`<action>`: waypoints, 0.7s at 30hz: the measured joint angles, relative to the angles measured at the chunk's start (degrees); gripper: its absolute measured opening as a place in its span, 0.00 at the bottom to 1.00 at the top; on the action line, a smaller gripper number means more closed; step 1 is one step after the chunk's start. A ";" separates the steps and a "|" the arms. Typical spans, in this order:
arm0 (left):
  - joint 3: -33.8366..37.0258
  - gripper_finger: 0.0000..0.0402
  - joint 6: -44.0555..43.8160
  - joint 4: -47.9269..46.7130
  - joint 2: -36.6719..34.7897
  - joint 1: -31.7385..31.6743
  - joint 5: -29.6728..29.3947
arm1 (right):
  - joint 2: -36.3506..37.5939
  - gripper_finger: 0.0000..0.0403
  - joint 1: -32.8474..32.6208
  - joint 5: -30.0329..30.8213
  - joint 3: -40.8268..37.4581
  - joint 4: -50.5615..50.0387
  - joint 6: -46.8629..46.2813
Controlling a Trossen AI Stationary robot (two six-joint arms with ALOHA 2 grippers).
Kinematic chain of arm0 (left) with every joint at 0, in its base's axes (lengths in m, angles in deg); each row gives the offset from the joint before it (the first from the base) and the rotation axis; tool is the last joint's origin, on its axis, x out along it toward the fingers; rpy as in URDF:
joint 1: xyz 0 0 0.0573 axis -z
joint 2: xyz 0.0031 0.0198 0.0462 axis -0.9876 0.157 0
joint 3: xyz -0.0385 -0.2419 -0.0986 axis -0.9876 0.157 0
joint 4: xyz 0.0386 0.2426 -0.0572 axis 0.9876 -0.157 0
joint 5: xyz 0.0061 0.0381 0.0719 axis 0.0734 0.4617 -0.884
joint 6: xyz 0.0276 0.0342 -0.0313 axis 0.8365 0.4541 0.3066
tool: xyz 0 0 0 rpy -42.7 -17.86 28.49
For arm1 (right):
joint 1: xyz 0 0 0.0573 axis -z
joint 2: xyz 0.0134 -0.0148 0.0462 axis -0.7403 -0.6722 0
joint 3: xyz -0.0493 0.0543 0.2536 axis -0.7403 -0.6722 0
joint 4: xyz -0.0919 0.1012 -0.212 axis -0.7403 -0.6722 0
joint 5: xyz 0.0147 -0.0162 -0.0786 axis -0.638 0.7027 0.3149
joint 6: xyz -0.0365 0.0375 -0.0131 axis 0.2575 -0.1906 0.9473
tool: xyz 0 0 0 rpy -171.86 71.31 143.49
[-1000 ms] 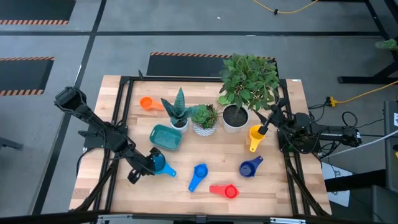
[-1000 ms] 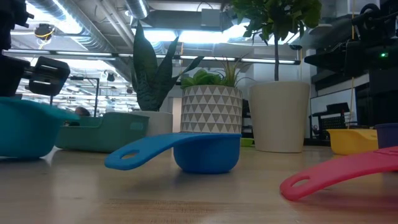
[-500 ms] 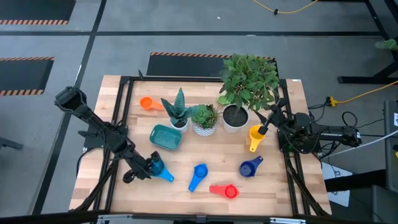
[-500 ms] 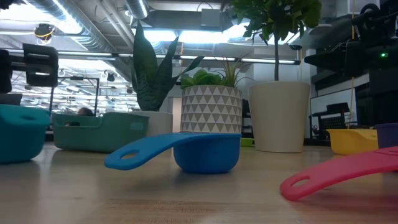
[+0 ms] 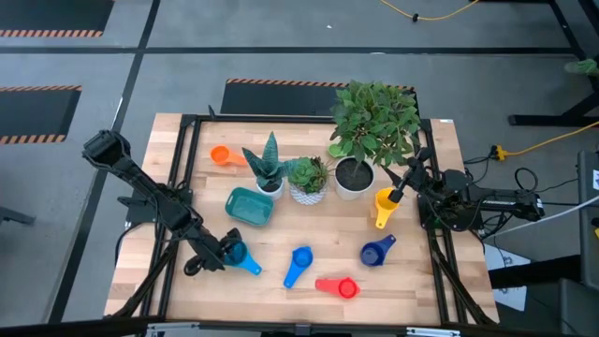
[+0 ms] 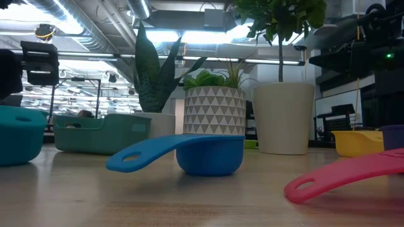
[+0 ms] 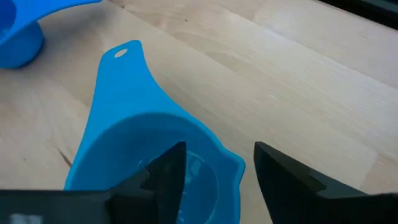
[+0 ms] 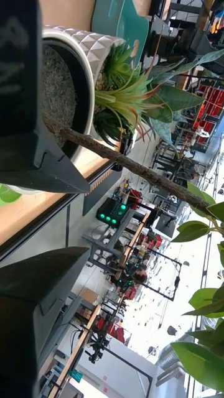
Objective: Nest measuring cups in basket
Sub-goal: Adjust the light blue measuring cup
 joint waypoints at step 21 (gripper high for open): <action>-0.02 0.50 -1.31 2.27 0.00 -0.07 -4.54 | 0.00 0.39 0.00 0.00 0.00 -0.01 0.00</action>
